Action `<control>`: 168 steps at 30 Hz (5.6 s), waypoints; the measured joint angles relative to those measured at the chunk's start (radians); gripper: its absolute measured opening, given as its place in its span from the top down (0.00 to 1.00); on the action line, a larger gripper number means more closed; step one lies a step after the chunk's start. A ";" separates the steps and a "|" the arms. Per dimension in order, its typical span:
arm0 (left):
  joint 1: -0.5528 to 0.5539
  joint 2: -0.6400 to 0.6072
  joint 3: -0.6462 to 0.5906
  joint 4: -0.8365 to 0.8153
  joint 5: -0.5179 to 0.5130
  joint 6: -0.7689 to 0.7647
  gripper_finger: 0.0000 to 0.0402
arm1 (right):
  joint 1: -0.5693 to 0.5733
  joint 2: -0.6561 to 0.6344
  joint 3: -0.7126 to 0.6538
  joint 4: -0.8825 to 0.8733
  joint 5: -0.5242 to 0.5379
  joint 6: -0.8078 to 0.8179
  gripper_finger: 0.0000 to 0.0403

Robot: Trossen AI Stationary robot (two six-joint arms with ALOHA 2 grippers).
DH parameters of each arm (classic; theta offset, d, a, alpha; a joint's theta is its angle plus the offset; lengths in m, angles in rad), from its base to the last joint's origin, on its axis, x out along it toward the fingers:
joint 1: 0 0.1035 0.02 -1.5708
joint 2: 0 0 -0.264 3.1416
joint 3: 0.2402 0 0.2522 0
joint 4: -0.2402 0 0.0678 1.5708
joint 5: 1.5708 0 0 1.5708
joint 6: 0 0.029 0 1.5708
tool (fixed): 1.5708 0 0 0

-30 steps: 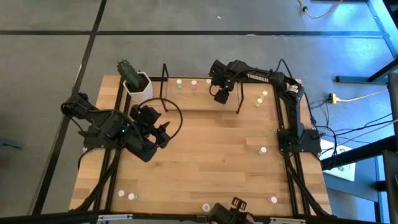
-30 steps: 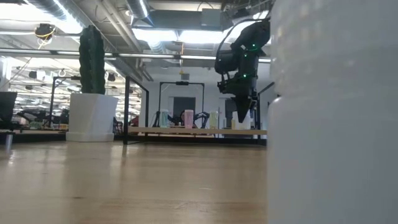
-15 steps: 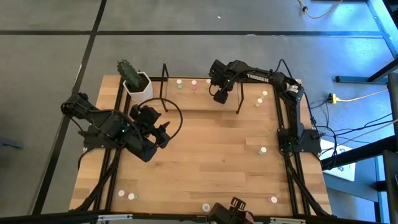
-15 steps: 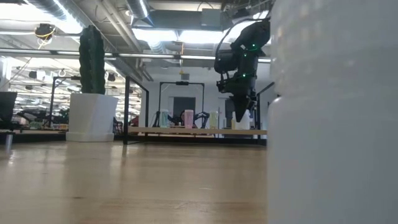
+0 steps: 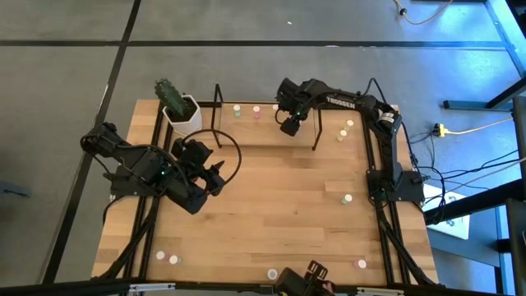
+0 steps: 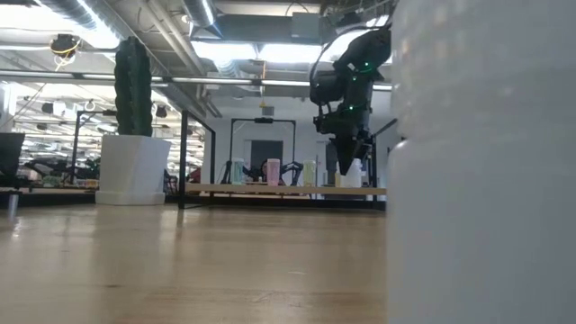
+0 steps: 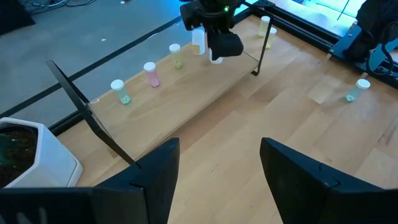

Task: Pick and place medicine bottles onto shelf by color
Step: Put the top white pill bottle on the shelf aligned with the other white pill bottle, then put the bottom blue pill bottle on the shelf aligned with the other blue pill bottle

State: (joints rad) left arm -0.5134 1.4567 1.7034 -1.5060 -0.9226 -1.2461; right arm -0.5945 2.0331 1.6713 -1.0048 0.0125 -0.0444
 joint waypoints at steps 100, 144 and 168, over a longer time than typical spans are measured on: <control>-0.373 0.060 0.000 0.048 0.532 -0.068 0.46 | 0.932 -0.618 0.069 -0.381 0.076 0.215 0.45; -0.647 0.411 0.000 0.100 0.616 -0.212 0.46 | 0.931 -0.618 0.069 -0.312 0.083 0.166 0.45; -0.437 0.212 0.000 -0.016 0.431 -0.271 0.46 | 0.931 -0.618 0.069 -0.303 0.085 0.172 0.45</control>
State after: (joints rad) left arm -0.9504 1.6687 1.7031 -1.5225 -0.4917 -1.5173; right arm 0.3367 1.4155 1.7401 -1.3079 0.0971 0.1272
